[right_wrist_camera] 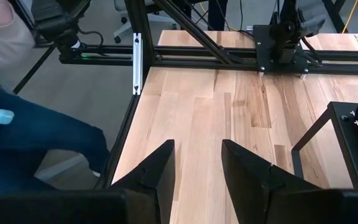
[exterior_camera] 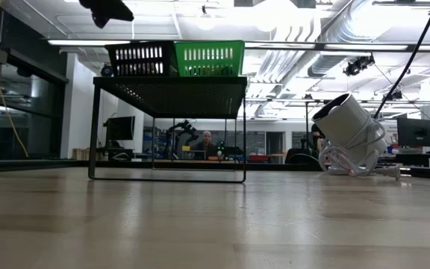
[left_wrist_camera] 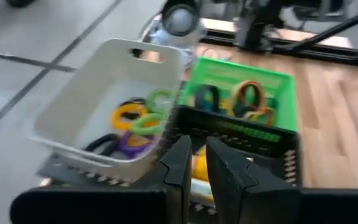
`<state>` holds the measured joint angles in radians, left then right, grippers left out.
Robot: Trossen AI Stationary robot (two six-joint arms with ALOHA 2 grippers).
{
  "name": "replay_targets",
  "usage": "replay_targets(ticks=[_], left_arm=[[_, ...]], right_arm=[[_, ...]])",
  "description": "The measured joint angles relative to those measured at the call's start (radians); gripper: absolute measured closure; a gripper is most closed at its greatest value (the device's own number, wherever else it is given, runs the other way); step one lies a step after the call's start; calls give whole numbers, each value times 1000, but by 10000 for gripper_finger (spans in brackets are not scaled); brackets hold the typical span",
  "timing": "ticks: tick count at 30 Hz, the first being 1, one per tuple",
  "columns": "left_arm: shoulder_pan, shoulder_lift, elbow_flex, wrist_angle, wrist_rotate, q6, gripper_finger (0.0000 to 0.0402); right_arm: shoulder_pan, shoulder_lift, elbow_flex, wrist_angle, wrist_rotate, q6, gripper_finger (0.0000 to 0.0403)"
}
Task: Pick & Place Office Desk Supplies
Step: Return to Home Position
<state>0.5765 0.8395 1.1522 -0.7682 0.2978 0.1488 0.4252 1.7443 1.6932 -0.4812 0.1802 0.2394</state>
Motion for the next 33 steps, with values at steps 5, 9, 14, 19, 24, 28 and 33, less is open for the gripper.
replay_targets(ticks=[5, 9, 14, 19, 24, 28, 33], left_arm=[[-96, -51, -99, 74, 53, -48, 357], [-194, -86, -153, 71, 74, -49, 357], [-321, -140, -186, 74, 66, -32, 358], [-442, -190, -246, 75, 53, -7, 358], [-535, -232, -326, 123, -2, -19, 358], [-614, -255, -400, 205, -2, -21, 358], [-734, -259, -504, 325, -52, -67, 358]], right_arm=[[0, 0, 0, 0, 0, 0, 283], [0, 0, 0, 0, 0, 0, 283], [0, 0, 0, 0, 0, 0, 283], [0, 0, 0, 0, 0, 0, 283], [0, 0, 0, 0, 0, 0, 283], [0, 0, 0, 0, 0, 0, 283], [0, 0, 0, 0, 0, 0, 283]])
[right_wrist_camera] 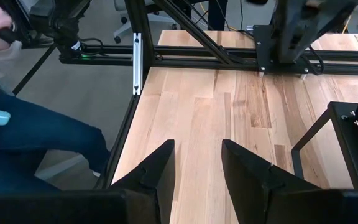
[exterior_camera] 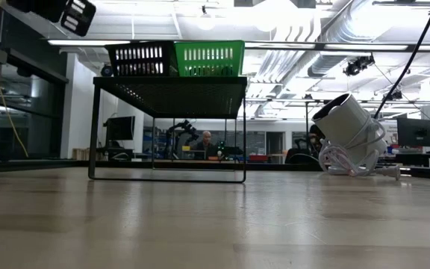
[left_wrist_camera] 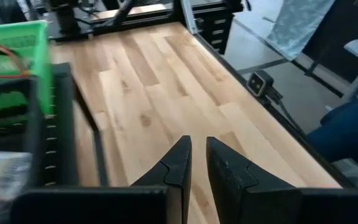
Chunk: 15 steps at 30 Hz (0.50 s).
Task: Pick & Place Office Desk Supplies
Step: Return to Home Position
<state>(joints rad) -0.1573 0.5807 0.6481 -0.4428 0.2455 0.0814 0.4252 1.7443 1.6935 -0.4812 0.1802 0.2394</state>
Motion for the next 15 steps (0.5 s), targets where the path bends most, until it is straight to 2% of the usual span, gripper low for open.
replay_targets(ticks=[7, 12, 15], left_arm=[[-159, 4, -125, 143, -134, -38, 358], [-262, 4, -167, 160, -309, -97, 358], [-311, 4, -205, 189, -355, -106, 358]], right_arm=[[0, 0, 0, 0, 0, 0, 283], [0, 0, 0, 0, 0, 0, 283], [0, 0, 0, 0, 0, 0, 283]])
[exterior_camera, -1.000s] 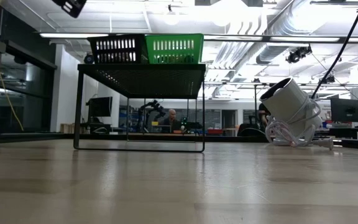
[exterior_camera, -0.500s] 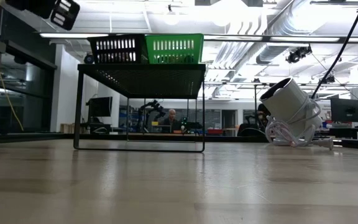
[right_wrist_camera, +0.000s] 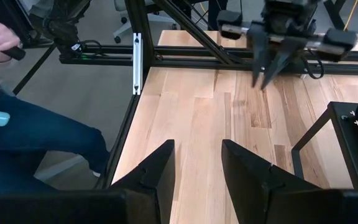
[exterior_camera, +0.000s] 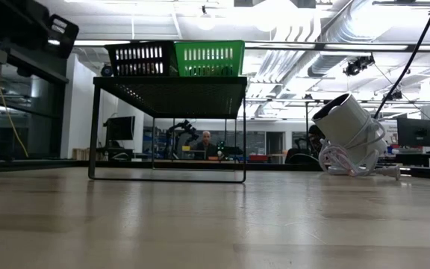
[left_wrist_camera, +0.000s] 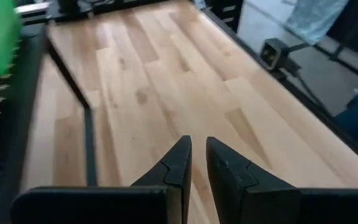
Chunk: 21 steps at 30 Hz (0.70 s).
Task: Pick & Place Office Desk Supplies
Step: Return to Home Position
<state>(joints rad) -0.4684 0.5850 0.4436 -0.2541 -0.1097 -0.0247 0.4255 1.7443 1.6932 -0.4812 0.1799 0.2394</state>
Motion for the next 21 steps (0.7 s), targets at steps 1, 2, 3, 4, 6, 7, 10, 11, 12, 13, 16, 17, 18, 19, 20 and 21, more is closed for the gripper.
replay_targets(ticks=[1, 2, 3, 4, 6, 7, 10, 11, 12, 13, 16, 17, 18, 19, 20, 21], left_arm=[[-11, 0, -20, 29, 0, 1, 358], [-18, 0, -43, 69, 0, 1, 358], [-21, -3, -67, 103, 1, 1, 358], [-21, -9, -91, 130, 5, 1, 358], [-17, -26, -129, 170, 10, 1, 358], [-13, -39, -144, 178, 10, 7, 358], [11, -80, -176, 183, 11, 23, 358], [21, -95, -186, 183, 11, 24, 358], [31, -109, -197, 183, 11, 25, 358], [42, -125, -208, 183, 17, 24, 358], [75, -165, -245, 188, 52, 24, 358], [85, -176, -259, 196, 64, 23, 358], [92, -185, -272, 207, 80, 20, 358], [98, -192, -283, 219, 93, 20, 358], [103, -198, -293, 232, 103, 19, 358], [108, -202, -301, 245, 108, 19, 358]], right_arm=[[0, 0, 0, 0, 0, 0, 283], [0, 0, 0, 0, 0, 0, 283], [0, 0, 0, 0, 0, 0, 283], [0, 0, 0, 0, 0, 0, 283], [0, 0, 0, 0, 0, 0, 283], [0, 0, 0, 0, 0, 0, 283], [0, 0, 0, 0, 0, 0, 283], [0, 0, 0, 0, 0, 0, 283], [0, 0, 0, 0, 0, 0, 283], [0, 0, 0, 0, 0, 0, 283], [0, 0, 0, 0, 0, 0, 283], [0, 0, 0, 0, 0, 0, 283], [0, 0, 0, 0, 0, 0, 283], [0, 0, 0, 0, 0, 0, 283], [0, 0, 0, 0, 0, 0, 283], [0, 0, 0, 0, 0, 0, 283]])
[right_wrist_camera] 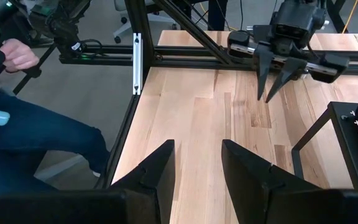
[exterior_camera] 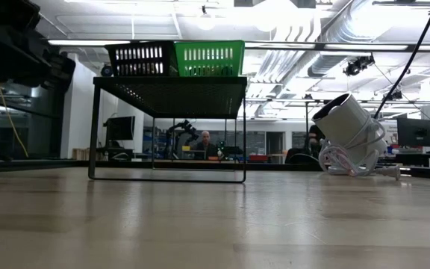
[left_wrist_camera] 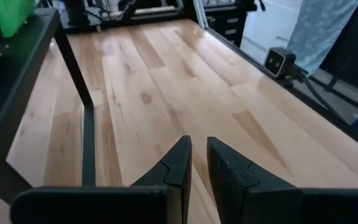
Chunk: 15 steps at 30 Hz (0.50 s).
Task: Pick & Place Office Desk Supplies
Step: Return to Home Position
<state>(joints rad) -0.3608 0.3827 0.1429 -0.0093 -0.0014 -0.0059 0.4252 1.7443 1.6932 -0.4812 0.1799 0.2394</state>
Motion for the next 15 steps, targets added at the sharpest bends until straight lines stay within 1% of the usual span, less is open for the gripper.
replay_targets(ticks=[10, 15], left_arm=[[6, -4, -91, 131, 4, -23, 358], [6, -3, -108, 141, 4, -30, 358]], right_arm=[[0, 0, 0, 0, 0, 0, 283], [0, 0, 0, 0, 0, 0, 283]])
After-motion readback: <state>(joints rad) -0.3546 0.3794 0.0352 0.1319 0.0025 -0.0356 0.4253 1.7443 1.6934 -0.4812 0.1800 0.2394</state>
